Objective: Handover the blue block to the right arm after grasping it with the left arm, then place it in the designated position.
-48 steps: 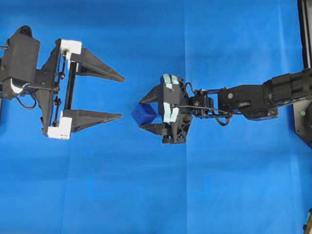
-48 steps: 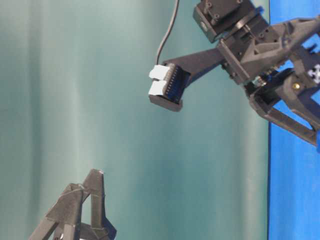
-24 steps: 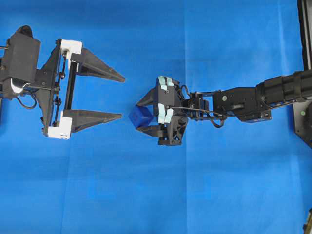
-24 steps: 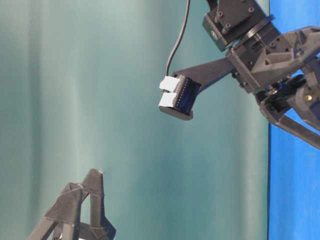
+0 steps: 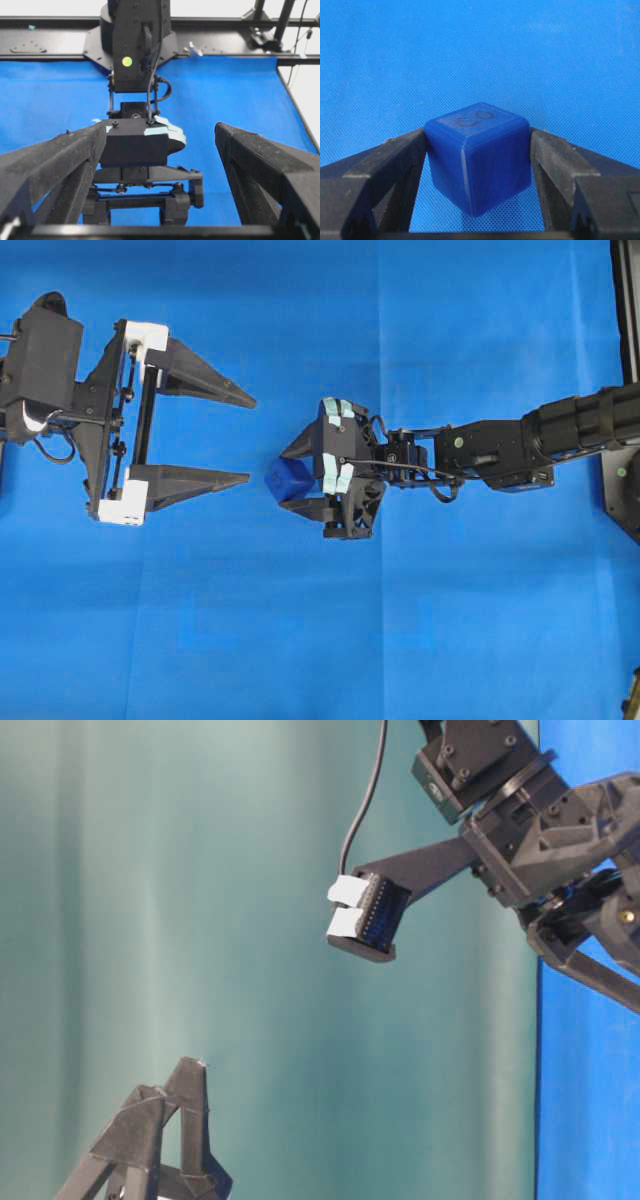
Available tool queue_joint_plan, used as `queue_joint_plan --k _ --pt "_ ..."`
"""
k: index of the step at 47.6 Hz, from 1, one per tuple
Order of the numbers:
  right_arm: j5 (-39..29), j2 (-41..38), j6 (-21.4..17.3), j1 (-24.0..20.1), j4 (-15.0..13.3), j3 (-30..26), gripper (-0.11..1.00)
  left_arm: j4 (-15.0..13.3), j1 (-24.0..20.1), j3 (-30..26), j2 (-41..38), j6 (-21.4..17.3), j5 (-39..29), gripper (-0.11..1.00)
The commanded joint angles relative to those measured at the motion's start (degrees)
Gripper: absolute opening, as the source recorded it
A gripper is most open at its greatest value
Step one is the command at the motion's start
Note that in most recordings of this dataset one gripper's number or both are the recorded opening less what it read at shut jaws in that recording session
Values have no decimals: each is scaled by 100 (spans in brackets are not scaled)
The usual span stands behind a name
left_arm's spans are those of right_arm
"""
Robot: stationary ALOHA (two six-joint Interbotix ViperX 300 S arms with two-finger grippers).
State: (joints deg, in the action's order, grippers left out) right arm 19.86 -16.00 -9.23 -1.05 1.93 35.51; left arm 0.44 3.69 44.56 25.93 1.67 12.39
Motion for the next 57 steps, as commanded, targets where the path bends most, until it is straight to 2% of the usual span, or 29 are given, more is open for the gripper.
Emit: queue_joint_plan --k 1,6,11,13,22,33,57 --pt "-18 88 -9 0 35 -97 49 9 26 -149 35 18 44 93" --pt "-18 88 0 0 132 -97 53 9 26 -149 35 35 44 93" --pt "-18 88 0 0 167 -105 80 9 26 -149 35 53 44 93" --pt "-18 97 0 0 167 -97 87 9 26 -149 35 53 44 93" --pt "-70 176 9 0 167 -79 74 9 26 -149 35 53 44 93" --pt "-316 483 35 0 149 -62 74 9 26 -149 35 44 44 93" --pt "-1793 2575 70 0 114 141 74 9 26 -158 35 26 44 93"
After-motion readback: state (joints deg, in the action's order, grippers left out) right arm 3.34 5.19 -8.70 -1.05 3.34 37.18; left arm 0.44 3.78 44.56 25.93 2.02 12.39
